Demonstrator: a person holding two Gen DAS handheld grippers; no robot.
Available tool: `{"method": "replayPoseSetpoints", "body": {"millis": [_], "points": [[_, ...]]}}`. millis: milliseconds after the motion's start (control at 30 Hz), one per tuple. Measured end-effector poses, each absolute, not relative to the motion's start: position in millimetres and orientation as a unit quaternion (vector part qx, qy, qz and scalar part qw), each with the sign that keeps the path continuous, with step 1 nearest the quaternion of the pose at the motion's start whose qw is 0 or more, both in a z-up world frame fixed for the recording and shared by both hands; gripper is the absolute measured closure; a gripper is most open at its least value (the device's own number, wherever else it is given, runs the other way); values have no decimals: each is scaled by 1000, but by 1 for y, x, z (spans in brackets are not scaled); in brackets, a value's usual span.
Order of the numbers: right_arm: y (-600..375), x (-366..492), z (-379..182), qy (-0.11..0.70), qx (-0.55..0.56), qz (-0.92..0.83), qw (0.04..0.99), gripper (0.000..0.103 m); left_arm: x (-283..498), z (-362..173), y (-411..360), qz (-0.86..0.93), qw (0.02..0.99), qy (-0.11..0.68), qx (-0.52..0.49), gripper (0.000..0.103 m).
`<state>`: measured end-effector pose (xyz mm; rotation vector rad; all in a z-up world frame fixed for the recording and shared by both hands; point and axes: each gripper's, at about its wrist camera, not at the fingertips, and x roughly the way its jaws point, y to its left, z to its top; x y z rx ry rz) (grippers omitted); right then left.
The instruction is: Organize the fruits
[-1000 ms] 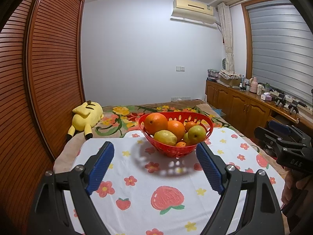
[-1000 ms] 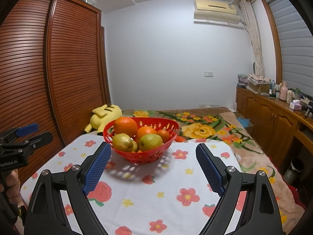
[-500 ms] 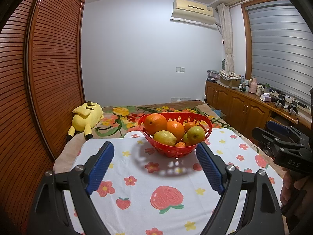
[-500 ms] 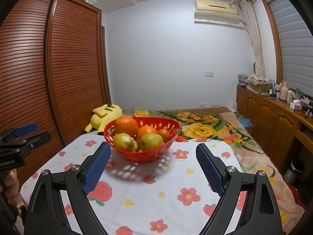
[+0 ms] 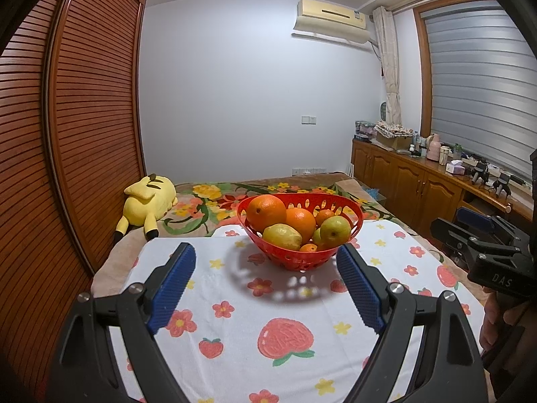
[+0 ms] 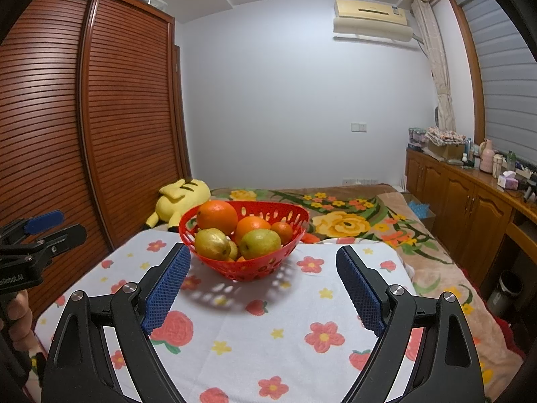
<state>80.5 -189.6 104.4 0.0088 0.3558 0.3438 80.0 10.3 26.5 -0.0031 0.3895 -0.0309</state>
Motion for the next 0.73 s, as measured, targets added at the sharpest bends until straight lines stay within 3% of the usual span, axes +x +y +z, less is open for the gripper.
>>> {"method": "replayPoseSetpoints", "body": {"millis": [733], "points": [[-190,80,104,176,4,170,970,13,79,27,9,-15,981,193,-2,16]]}}
